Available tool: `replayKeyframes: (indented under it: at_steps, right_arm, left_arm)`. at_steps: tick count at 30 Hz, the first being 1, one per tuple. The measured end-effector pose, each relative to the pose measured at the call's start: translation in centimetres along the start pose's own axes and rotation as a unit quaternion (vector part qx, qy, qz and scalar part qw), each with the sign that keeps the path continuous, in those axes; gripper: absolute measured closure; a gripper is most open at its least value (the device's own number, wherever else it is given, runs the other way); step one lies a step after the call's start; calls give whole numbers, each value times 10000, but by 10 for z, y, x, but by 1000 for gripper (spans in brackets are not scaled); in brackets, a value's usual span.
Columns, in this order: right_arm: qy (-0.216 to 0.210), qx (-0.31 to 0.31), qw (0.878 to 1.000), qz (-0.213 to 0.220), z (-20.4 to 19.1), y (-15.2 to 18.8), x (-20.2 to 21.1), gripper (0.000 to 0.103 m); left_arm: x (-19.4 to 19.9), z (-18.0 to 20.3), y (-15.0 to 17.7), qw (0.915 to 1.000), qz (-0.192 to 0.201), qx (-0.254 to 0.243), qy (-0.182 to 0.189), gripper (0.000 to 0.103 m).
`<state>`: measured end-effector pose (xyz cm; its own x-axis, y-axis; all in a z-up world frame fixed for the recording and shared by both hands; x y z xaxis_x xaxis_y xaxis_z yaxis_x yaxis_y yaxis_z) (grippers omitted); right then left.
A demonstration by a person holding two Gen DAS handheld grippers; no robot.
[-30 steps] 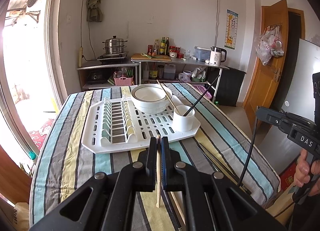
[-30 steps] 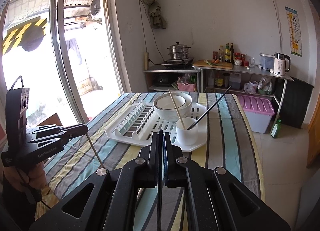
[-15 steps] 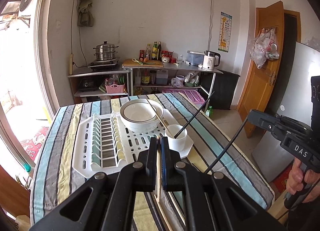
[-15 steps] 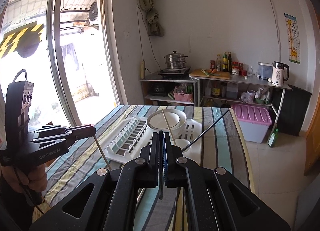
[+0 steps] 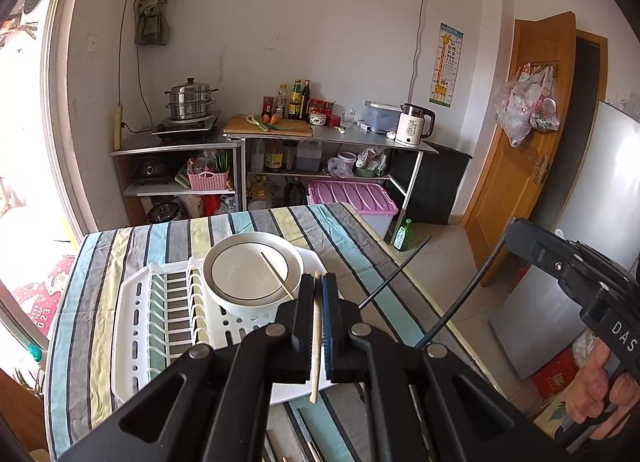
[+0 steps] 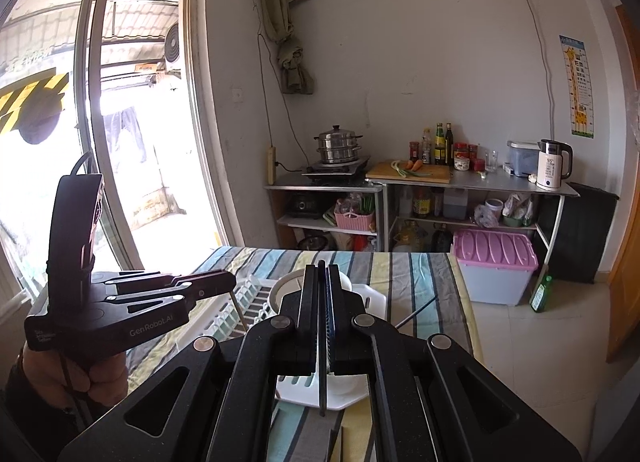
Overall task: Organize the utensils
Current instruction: 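Lift both chopsticks and carry them over the white cup, then open left tool over the cup while right tool releases its black chopstick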
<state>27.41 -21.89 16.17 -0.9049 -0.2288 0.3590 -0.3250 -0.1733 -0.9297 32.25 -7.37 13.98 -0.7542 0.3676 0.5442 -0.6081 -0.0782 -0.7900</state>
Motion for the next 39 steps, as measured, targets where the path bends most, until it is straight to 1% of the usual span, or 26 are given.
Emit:
replayKeyframes:
  at_steps: [8,15,21,30,32,39]
  right_arm:
    - [50,-99,9999,102,16,-21,-20,100]
    - [64,-93,9999,109,20,-27,-38,100]
    - [7,-230,9997,-83,26,-12,-61,100]
    - [63,-489,9976,-488,46,23,-88,100]
    - [96,-542,9969,-567,51,30,-91,100]
    - [274,-644,9954,-653,70,41,-89,100]
  left_arm:
    - [-29,7,-29,9999,5,81,121,99]
    - [-52,6,-37,9997,-37,179,175,99]
    - [-77,-3,-32,9991,-183,321,184,99]
    - [-102,-24,-11,9973,-463,555,87,99]
    - [-107,-28,-7,9969,-508,591,48,99]
    - [-109,-41,-5,9965,-473,678,-72,98]
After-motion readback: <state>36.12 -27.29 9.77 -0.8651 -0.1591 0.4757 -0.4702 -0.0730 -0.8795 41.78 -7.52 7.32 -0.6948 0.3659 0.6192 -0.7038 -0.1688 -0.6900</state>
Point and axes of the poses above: each gripper's, at about its wrist camera, not at the fingertips, and x roughly against the way its jaws point, z to its right, y to its underside, the point moved 6 cm from there along -x, roughly the way its jaws point, and after that the axes turned 11 degrees about x, right-handed, at the moved point
